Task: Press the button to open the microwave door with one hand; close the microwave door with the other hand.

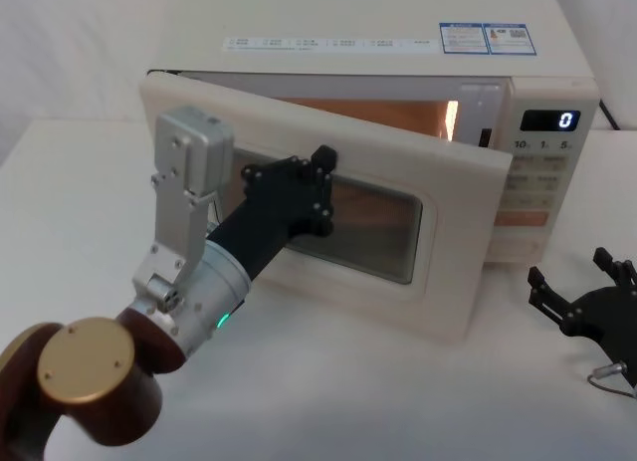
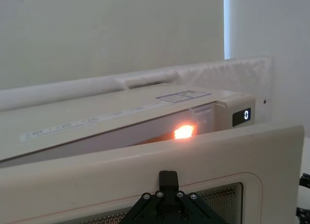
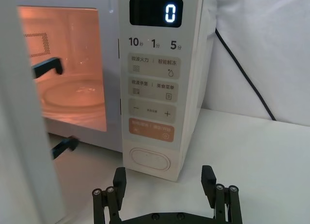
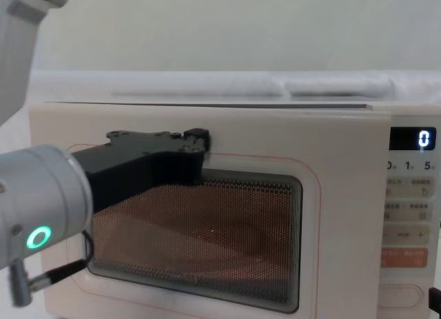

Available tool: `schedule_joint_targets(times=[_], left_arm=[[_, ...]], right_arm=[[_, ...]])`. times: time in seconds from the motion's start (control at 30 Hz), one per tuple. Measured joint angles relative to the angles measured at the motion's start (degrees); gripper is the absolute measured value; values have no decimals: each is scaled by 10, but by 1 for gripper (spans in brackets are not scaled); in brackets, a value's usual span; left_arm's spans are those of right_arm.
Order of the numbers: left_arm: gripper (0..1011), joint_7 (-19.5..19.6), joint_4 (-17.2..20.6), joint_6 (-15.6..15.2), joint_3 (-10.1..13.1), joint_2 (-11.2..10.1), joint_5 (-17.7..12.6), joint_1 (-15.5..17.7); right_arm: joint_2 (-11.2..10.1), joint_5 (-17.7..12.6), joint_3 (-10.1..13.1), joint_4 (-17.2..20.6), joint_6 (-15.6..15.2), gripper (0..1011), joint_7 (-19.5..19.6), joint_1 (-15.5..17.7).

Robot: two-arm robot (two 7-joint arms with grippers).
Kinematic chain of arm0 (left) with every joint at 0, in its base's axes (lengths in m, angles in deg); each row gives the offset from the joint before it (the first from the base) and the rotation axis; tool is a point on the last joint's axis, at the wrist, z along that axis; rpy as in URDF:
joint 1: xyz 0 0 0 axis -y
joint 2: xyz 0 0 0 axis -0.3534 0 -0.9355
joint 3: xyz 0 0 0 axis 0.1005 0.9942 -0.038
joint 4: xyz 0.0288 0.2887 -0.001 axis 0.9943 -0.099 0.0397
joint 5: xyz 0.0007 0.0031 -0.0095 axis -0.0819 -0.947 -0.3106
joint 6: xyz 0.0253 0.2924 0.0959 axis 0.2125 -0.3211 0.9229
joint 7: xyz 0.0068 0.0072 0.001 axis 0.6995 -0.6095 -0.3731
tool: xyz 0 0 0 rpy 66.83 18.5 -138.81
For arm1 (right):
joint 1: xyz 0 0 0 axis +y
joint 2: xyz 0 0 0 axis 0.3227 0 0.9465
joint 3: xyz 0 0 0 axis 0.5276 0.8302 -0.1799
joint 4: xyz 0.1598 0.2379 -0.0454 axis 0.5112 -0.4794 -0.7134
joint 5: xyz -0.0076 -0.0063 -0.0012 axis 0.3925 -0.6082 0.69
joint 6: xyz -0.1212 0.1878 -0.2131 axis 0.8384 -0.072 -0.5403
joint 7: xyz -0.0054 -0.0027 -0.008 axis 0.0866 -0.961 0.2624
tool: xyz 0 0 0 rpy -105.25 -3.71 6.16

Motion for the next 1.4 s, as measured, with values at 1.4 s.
schedule_joint_targets(times=[1.4], left_arm=[[0,-1,-99,-14,8,69,-65,90]], right_arm=[[0,0,0,0,0,1001,0,0]])
